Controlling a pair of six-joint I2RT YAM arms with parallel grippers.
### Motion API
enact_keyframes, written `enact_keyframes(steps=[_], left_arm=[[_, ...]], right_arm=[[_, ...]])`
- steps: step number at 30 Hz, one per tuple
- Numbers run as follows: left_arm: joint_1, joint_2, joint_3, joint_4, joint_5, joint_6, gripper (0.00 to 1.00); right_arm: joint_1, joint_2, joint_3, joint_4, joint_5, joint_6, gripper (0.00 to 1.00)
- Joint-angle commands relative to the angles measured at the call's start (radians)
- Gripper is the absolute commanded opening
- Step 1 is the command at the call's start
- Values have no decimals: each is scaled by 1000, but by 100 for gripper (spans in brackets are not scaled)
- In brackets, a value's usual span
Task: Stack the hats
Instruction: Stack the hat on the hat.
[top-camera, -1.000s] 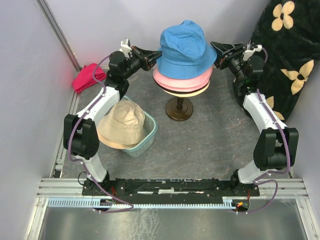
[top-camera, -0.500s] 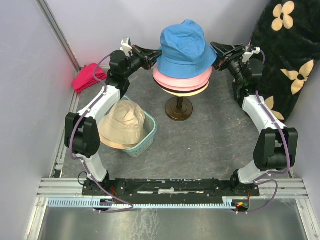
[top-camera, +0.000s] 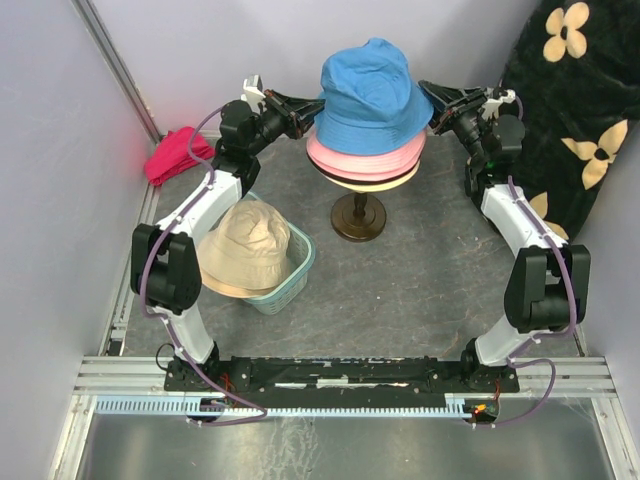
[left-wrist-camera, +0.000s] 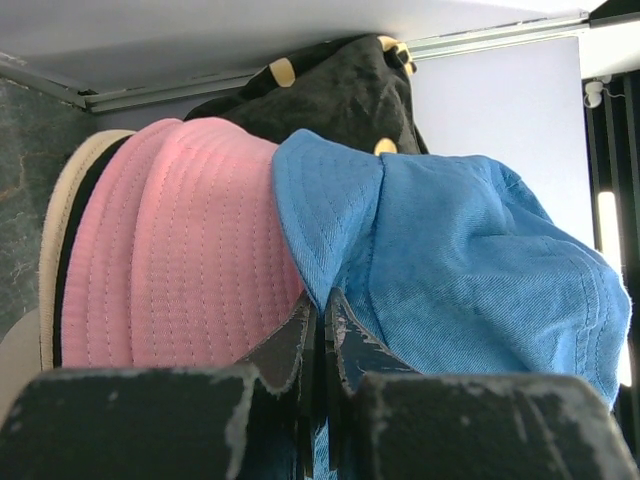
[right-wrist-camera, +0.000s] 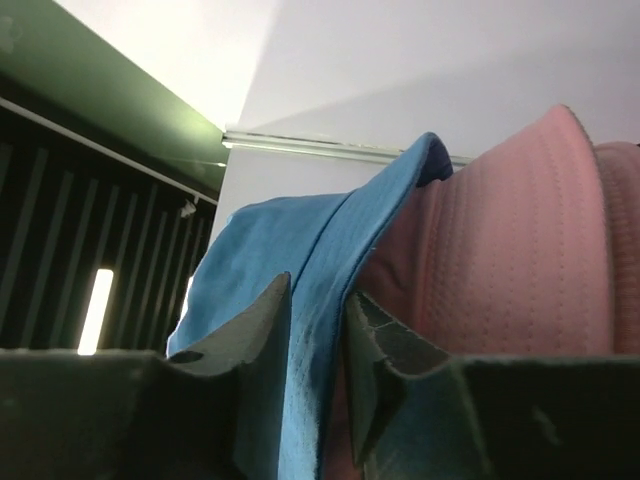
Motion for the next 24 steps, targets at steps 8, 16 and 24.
enact_keyframes(steps=[8, 16, 24], left_arm=[[-15, 56, -30, -54, 20, 51, 3], [-16, 43, -119, -22, -16, 19, 3], [-21, 52, -150, -18, -16, 16, 3]], right_arm=[[21, 63, 40, 112, 31, 18, 2], [22, 55, -54, 34, 39, -65, 1], [27, 41, -173, -68, 42, -147, 1]])
